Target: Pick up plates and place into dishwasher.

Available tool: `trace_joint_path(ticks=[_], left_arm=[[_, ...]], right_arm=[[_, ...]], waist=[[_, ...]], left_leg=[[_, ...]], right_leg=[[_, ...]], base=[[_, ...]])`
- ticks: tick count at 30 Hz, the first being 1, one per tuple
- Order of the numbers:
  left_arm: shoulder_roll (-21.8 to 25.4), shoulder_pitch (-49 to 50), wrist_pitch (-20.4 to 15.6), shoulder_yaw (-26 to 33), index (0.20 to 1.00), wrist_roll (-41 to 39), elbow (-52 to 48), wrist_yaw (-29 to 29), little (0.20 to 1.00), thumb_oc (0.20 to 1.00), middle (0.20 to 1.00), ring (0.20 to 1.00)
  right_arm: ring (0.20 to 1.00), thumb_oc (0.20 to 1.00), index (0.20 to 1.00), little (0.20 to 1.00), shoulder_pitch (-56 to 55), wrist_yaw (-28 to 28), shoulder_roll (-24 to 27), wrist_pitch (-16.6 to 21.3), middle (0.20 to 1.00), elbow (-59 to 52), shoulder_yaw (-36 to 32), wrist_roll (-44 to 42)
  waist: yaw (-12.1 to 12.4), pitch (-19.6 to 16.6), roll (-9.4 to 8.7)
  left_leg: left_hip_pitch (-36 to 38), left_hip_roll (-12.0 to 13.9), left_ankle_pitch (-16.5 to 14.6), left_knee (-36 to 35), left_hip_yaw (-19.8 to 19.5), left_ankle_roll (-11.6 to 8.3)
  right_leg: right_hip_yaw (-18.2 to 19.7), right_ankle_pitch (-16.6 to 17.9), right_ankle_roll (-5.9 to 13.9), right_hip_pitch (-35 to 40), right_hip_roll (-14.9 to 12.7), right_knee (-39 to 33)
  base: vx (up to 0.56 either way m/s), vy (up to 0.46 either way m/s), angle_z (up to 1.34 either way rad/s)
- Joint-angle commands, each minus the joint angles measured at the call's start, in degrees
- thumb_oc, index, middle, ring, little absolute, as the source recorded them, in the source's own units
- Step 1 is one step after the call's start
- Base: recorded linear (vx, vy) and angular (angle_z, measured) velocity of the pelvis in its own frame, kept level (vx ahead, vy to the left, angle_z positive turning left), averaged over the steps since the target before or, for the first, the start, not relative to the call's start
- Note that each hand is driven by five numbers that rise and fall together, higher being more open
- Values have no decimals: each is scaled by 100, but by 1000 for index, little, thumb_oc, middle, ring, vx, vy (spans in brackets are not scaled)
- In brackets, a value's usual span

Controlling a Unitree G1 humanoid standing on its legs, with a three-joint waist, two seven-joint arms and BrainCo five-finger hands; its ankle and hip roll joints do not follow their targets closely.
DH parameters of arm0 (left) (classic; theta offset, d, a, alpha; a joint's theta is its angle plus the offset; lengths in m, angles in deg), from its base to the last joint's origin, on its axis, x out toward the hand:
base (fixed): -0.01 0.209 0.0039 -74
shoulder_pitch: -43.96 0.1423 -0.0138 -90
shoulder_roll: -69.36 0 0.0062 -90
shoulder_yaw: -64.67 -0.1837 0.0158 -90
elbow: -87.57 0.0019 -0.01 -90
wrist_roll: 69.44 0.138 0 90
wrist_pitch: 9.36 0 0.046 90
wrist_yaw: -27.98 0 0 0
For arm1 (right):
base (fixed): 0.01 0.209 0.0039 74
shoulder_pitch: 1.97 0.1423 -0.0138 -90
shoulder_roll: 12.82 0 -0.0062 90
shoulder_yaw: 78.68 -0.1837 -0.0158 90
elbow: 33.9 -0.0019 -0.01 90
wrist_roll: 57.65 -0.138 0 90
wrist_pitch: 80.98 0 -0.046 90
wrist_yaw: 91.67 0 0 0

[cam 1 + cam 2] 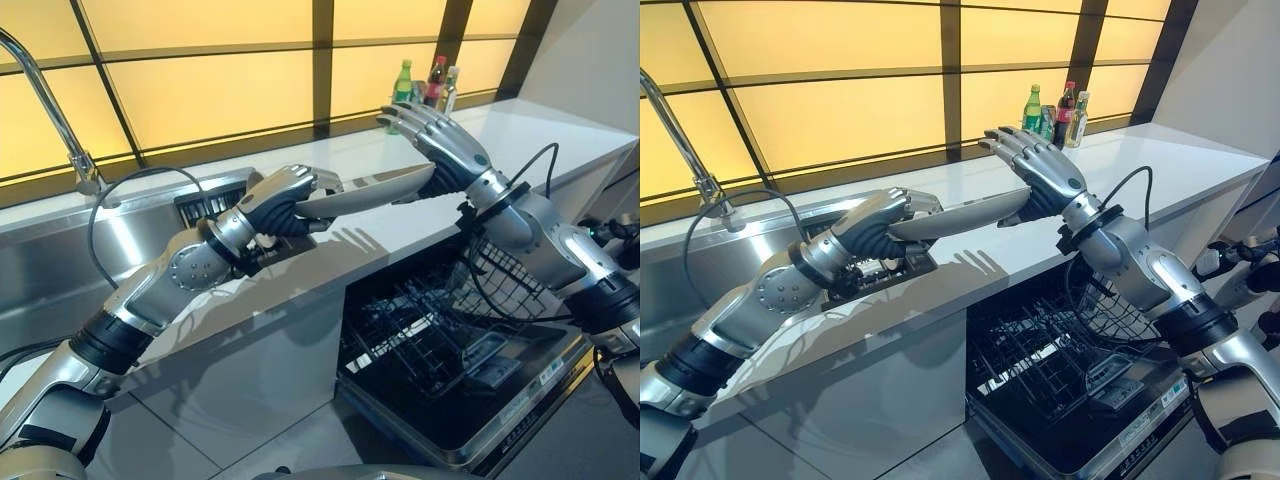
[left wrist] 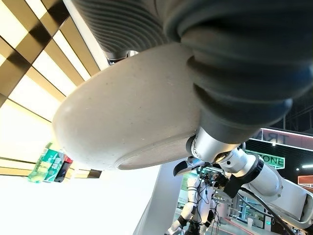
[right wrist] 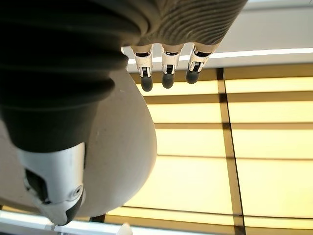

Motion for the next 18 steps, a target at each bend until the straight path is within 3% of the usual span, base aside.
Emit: trace_joint_path(ticks=[1, 2, 3, 10, 18], left_arm=[[37, -895, -401, -202, 200, -457, -140, 140, 200, 200, 200, 200], [49, -898, -396, -195, 200, -466, -147, 127, 200, 200, 200, 200], [57, -886, -387, -180, 200, -472, -161, 105, 200, 200, 200, 200], [-73, -852, -359, -150, 200, -363, -39, 52, 200, 200, 200, 200], [-209, -719, -150, -126, 200, -171, 138, -14, 200, 200, 200, 200]], right_arm=[[843, 843, 843, 843, 1020, 10, 141, -9, 843, 382, 372, -438], [401, 401, 401, 401, 1015, 3, 127, 19, 401, 392, 353, -499], [200, 200, 200, 200, 981, 4, 106, 78, 200, 394, 308, -639], [200, 200, 200, 200, 690, 248, -279, 611, 200, 387, -94, -1757], [200, 200, 200, 200, 265, 426, -746, 958, 200, 105, -594, -2585]], waist=[[181, -3, -66], [188, -4, -64], [196, -3, -62], [232, 6, -38], [241, 10, -14]], left_leg=[[172, -359, -1244, 332, -4, 262], [172, -359, -1242, 333, -13, 261], [173, -362, -1243, 333, -24, 263], [193, -374, -1247, 310, -95, 261], [187, -369, -1245, 315, -128, 256]], right_leg=[[118, -779, 526, 132, -374, 77], [112, -781, 523, 137, -374, 76], [108, -784, 519, 145, -373, 74], [69, -810, 504, 189, -374, 57], [48, -816, 510, 193, -398, 56]], base=[[4, -12, 4], [8, -15, 7], [11, -14, 7], [15, -14, 5], [21, -12, 3]])
